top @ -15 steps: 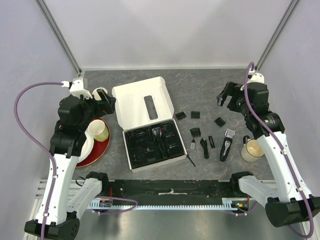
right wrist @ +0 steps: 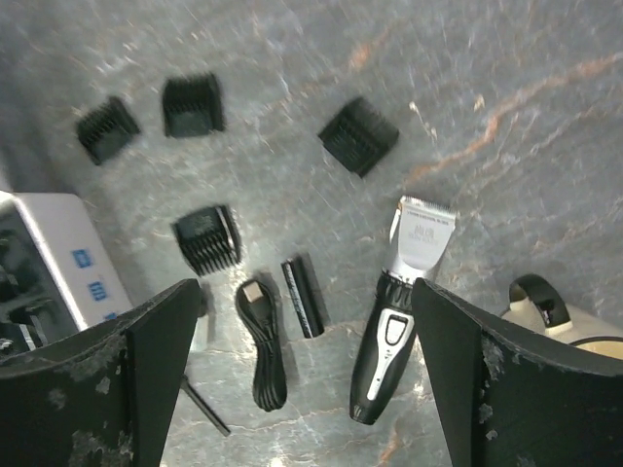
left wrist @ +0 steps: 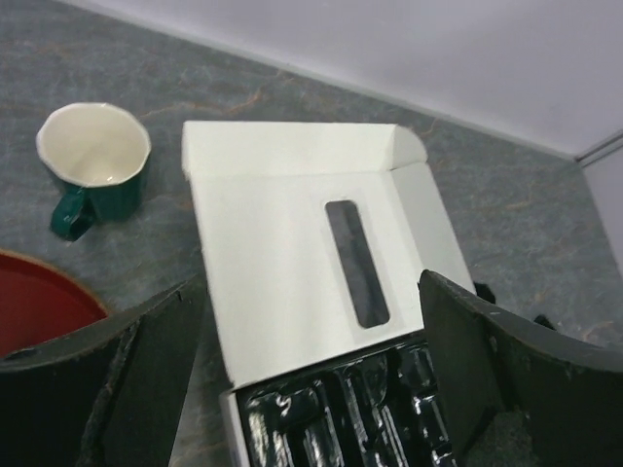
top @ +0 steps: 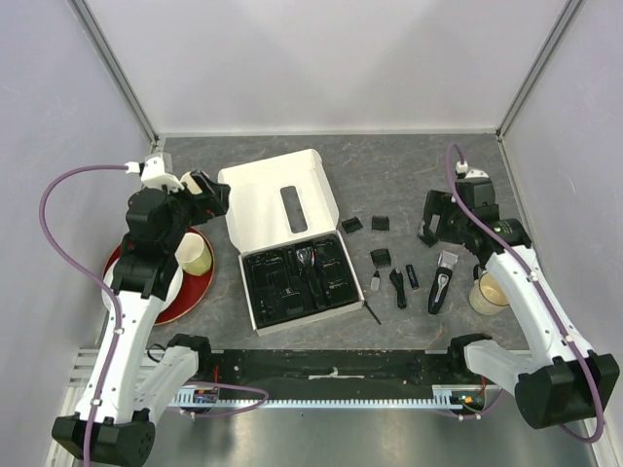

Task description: Sort the hair-cutting tools

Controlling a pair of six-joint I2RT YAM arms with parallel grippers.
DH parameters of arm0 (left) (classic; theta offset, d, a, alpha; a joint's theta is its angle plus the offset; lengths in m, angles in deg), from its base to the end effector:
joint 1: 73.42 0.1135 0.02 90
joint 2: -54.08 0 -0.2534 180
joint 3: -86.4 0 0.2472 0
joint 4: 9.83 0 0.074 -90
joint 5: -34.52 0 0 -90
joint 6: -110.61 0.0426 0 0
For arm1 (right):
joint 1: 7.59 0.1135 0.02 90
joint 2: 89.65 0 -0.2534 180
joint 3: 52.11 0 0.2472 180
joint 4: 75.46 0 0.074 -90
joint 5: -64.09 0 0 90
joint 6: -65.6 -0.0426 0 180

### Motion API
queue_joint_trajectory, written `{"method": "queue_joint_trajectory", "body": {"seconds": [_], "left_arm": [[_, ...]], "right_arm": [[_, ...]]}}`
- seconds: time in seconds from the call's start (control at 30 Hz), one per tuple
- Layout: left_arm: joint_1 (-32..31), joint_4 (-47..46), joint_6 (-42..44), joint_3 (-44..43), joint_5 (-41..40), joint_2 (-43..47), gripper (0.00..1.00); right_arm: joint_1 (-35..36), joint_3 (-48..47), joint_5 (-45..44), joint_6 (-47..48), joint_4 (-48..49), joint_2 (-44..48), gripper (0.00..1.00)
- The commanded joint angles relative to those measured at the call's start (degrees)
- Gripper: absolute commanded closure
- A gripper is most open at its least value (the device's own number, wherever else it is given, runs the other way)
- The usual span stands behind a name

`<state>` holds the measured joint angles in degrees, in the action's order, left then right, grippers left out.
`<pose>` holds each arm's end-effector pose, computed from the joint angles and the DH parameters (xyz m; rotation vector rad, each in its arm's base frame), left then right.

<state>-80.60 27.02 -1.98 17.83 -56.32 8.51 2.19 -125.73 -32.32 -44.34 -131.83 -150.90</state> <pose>0.1820 -0.0223 0.3631 -0.2553 1.8089 -0.3547 0.2208 0.0332 0.3078 0.2621 2.3215 0.1278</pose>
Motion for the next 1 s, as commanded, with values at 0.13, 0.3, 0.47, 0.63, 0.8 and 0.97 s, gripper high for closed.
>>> {"method": "queue_joint_trajectory", "body": {"seconds": [0.13, 0.3, 0.47, 0.63, 0.8, 0.97], "left_arm": [[0.15, -17.97, -5.36, -1.11, 10.07, -4.8, 0.06], [0.15, -16.4, -5.36, -0.67, 11.56, -5.76, 0.06], [0.15, -12.62, -4.66, -0.24, 8.76, -6.12, 0.07], [0.15, -12.52, -3.69, -0.23, 3.74, -6.12, 0.07], [0.15, -11.91, -3.69, 0.56, 2.78, -5.86, 0.08], [0.24, -10.86, -3.78, 1.0, -1.26, -5.33, 0.08]], "right_arm": [[0.59, 8.76, -10.08, -9.66, -0.3, 0.69, 0.05], [0.59, 12.9, -12.21, -15.29, -0.38, 0.7, 0.08], [0.59, 14.13, -16.79, -20.31, -0.92, -2.38, 0.09], [0.59, 16.41, -16.52, -21.8, 1.36, -5.98, 0.09], [0.59, 16.77, -16.35, -21.8, 3.74, -11.15, 0.09], [0.59, 18.61, -14.59, -22.42, 6.2, -14.24, 0.09]]}}
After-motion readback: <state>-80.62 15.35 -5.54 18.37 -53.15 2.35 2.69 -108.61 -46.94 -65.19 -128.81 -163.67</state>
